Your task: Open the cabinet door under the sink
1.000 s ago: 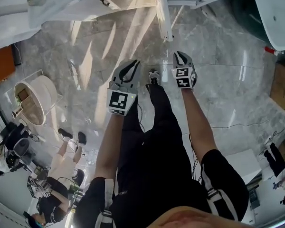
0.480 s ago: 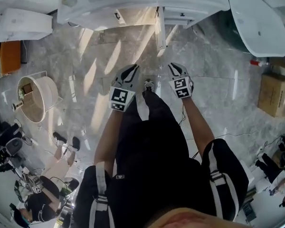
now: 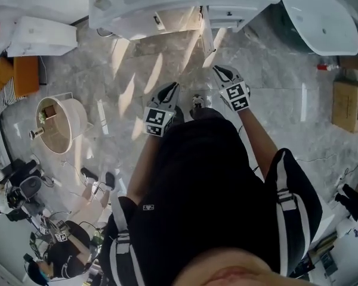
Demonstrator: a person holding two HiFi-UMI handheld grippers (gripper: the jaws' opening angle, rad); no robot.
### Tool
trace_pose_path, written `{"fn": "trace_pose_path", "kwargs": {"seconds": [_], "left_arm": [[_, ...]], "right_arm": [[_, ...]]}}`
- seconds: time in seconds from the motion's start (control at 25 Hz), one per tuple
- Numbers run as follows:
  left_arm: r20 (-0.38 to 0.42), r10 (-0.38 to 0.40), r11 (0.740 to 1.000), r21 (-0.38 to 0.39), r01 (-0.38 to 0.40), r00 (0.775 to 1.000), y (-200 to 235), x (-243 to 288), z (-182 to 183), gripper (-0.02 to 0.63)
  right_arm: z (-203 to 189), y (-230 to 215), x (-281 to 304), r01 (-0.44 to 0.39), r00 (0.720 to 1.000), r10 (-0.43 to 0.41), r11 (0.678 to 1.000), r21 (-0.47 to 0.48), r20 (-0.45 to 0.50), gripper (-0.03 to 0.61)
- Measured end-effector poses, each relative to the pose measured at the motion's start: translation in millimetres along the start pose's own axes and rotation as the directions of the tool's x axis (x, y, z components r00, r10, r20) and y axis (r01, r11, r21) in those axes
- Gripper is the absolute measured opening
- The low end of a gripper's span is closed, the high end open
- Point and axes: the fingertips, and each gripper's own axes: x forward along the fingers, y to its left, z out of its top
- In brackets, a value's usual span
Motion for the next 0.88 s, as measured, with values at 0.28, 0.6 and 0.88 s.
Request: {"fn": "trace_pose_path", "kwargs": {"seconds": [0.28, 0.6, 0.88], "left_arm": [[0.015, -0.011, 0.999, 0.033, 0.01, 1.0, 14.5, -24.8, 33.9, 0.036], [0.052, -0.003, 0.999, 0.038, 0.001, 0.999, 26.1, -25.3, 47.2, 0.036], [0.046, 0.009, 1.0, 0.02, -0.01, 0.999, 19.0, -24.9, 37.8, 0.037]], "right_arm": [[27.5, 50.1, -6.2, -0.058, 0.997, 0.058, 0.998, -0.006, 0.05, 0.086], [48.8, 43.9, -18.7, -0.005, 0.996, 0.008, 0.999, -0.037, 0.089, 0.086], [36.4, 37.6, -31.1, 0.008, 0.997, -0.005, 0.999, -0.04, 0.075, 0.086]]}}
